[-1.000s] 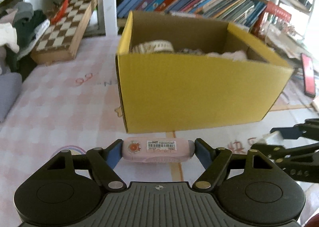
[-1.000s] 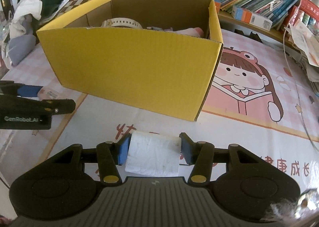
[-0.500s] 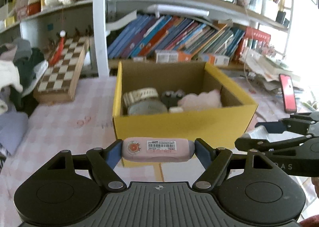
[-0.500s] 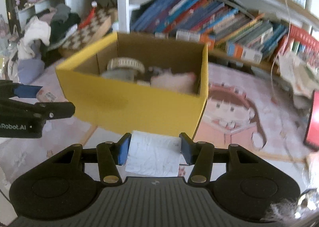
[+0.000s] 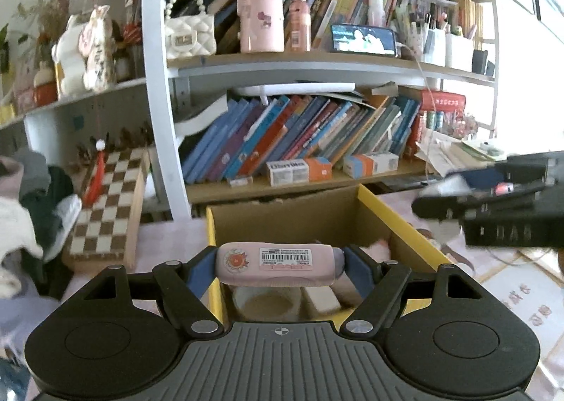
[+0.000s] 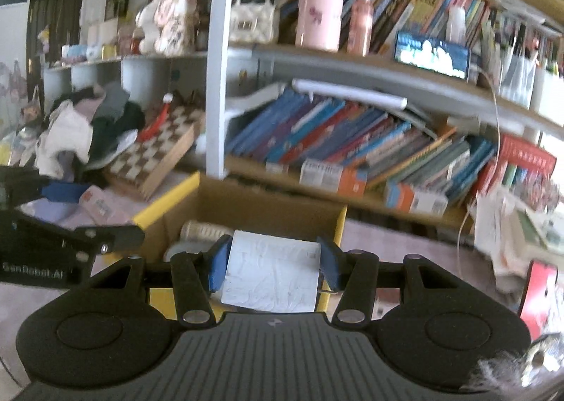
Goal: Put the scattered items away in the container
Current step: 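Carry the eraser and tissue pack over the yellow box and release both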
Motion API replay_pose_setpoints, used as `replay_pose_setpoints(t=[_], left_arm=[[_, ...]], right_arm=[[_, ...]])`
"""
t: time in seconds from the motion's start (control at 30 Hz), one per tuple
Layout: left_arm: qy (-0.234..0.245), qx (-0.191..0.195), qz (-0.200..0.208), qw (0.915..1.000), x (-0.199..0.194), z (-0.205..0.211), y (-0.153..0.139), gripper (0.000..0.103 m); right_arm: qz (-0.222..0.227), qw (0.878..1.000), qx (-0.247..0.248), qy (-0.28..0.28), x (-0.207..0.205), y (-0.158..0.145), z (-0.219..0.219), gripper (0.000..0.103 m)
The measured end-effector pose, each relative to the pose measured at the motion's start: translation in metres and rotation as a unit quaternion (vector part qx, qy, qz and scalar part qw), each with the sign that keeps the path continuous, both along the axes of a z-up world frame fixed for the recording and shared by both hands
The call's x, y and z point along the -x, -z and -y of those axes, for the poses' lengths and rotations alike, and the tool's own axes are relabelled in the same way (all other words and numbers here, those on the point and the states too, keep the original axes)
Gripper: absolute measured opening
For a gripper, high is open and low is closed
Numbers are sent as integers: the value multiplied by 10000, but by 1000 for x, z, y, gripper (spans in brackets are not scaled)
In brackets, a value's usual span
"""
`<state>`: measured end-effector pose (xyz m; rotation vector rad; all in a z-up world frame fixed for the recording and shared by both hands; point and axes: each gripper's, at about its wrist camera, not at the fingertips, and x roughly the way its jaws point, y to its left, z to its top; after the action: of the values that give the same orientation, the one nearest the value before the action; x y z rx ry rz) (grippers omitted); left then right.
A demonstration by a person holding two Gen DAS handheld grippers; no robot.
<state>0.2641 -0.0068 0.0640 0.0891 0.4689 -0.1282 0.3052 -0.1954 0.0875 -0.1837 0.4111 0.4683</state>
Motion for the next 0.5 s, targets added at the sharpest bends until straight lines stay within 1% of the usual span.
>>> replay_pose_setpoints(t=[0.13,0.23,0.37,0.5], left_arm=[[54,-197,46,9998,-19,3,0,78],[86,-322,6,9994,-35,7,4,78],[178,-444,-170,9987,-57,15,13,78],[265,-478,-423,9976,-77,24,26,78]], right_arm=[[184,9998,28,-38,-29,-11,-5,49],[228,9996,71,-155,-51,-14,-13,49],[72,9993,101,-357,-84,-16,-28,49],[-262,9976,211,-601,-117,-9,-50,49]])
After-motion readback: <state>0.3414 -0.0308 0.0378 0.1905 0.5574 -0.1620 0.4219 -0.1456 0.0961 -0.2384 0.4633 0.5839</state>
